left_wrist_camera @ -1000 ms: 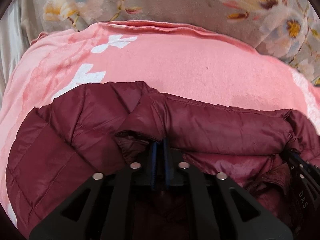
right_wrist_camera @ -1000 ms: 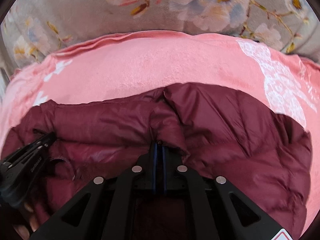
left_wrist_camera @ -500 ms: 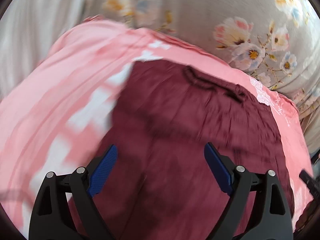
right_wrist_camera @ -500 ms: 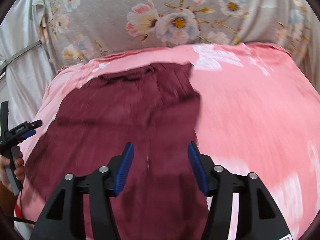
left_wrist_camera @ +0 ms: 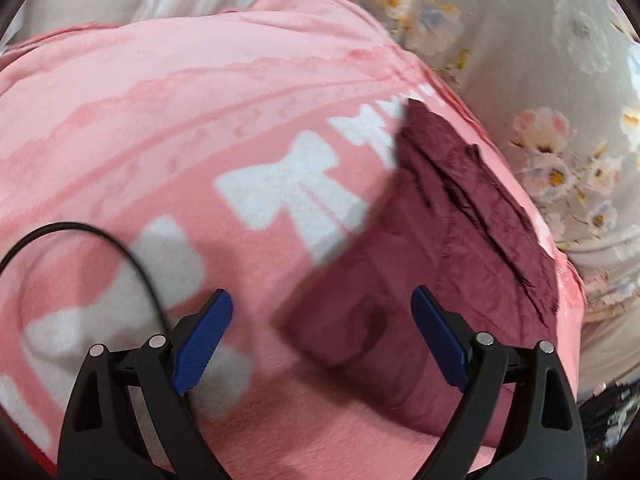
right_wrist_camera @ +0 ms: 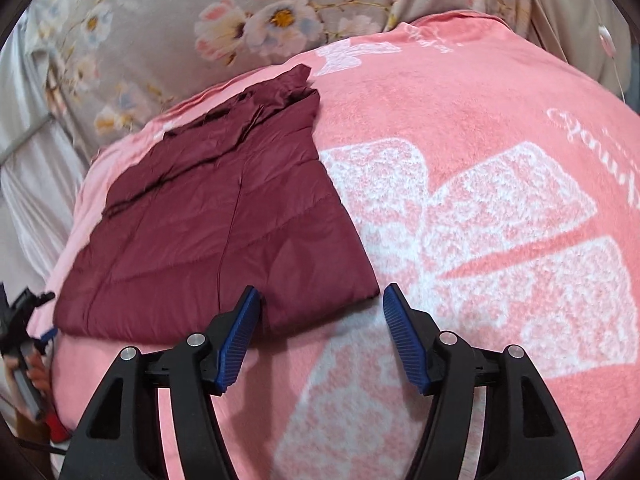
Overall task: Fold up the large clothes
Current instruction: 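Open both tools and release the folded jacket onto the blanket, then grasp the folded jacket edge with both tools and lift it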
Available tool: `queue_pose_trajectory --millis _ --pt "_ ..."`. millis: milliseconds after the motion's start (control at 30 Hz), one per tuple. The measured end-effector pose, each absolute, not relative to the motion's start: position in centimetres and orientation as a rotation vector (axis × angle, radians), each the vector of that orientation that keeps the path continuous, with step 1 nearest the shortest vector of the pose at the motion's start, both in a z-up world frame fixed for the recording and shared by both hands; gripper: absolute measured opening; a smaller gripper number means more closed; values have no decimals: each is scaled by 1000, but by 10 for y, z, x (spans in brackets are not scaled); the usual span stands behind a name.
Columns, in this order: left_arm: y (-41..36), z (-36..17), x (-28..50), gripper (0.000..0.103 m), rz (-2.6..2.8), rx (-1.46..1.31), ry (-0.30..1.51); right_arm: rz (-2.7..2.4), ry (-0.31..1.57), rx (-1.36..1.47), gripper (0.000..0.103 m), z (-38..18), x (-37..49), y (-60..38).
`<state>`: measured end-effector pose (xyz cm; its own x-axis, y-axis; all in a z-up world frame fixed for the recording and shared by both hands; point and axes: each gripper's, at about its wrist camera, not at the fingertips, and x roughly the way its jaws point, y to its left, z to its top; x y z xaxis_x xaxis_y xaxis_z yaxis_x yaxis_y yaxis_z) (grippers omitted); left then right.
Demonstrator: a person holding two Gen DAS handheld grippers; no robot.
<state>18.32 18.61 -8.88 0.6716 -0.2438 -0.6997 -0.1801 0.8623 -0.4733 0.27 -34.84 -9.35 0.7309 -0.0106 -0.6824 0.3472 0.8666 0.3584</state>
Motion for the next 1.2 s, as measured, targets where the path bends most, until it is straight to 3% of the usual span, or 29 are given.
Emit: queue_pose_trajectory --millis 33,67,133,200,267,367,733,1033,1200 --pt "183 -89 184 84 -51 -550 849 -201 727 511 64 -94 6 -348" --pt "178 -90 186 74 -79 -554 858 -202 727 518 63 -94 8 -348" --pt "171 -92 188 61 -94 -544 880 -194 726 538 50 -94 11 -347" --pt "165 -91 187 45 -101 -524 886 -175 723 562 28 -95 13 -345" --pt "161 -89 186 27 -125 -519 898 -166 709 557 14 -91 12 -342" --pt "160 -79 180 11 -147 -504 877 -150 676 525 6 -80 7 -336" --pt "164 -1 109 4 -296 -532 719 -90 492 365 4 -11 -72 -318" --pt "199 70 -4 4 -358 -589 522 -27 255 312 3 55 -185 -316" --pt "197 104 -29 4 -374 -566 421 10 165 328 3 86 -186 -316"
